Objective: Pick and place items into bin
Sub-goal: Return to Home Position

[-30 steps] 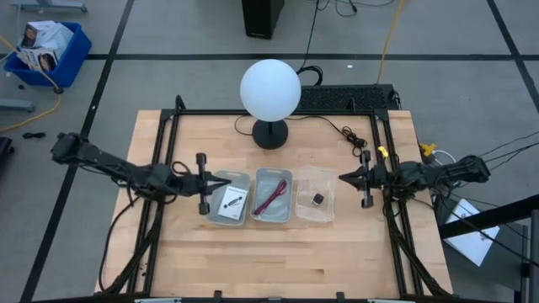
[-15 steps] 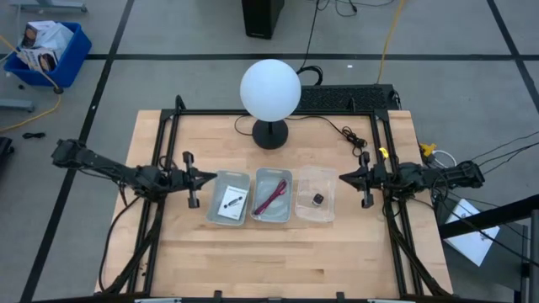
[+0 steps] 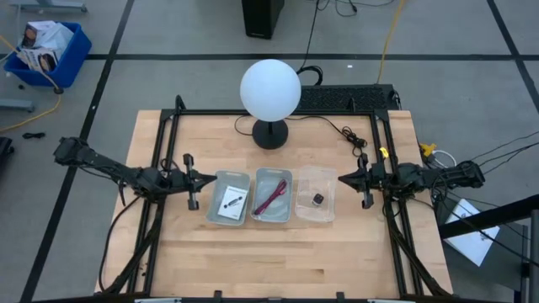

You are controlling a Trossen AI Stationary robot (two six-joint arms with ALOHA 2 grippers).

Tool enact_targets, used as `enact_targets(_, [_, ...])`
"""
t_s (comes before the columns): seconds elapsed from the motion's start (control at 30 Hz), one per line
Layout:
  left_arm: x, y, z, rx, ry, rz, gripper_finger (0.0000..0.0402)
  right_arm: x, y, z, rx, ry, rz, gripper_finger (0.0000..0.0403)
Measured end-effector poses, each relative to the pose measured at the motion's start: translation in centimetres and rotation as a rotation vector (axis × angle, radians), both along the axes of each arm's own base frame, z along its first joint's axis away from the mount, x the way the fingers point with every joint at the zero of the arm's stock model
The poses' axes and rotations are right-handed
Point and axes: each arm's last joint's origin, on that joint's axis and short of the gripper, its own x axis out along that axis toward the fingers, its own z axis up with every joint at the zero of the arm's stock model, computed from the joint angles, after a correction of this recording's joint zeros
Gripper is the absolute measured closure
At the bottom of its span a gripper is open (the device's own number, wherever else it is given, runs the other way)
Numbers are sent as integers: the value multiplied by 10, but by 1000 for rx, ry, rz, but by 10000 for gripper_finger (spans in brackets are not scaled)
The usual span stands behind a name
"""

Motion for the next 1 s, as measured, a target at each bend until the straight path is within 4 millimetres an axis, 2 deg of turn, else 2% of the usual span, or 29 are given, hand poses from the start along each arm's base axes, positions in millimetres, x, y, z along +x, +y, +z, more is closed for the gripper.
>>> enact_targets(0.27, [0, 0, -4, -5, 34, 0, 400, 0, 0, 0, -11, 2, 5, 403])
enact_targets(0.47, [0, 0, -7, -42, 57, -4, 400, 0, 2, -1, -4, 6, 74, 403])
enact_targets(0.73, [0, 0, -10, -71, 83, 8, 399, 0, 1, -1, -31, 6, 46, 403])
enact_targets(1.0, [0, 1, -9, -92, 76, 24, 364, 0, 1, -1, -32, 6, 47, 403])
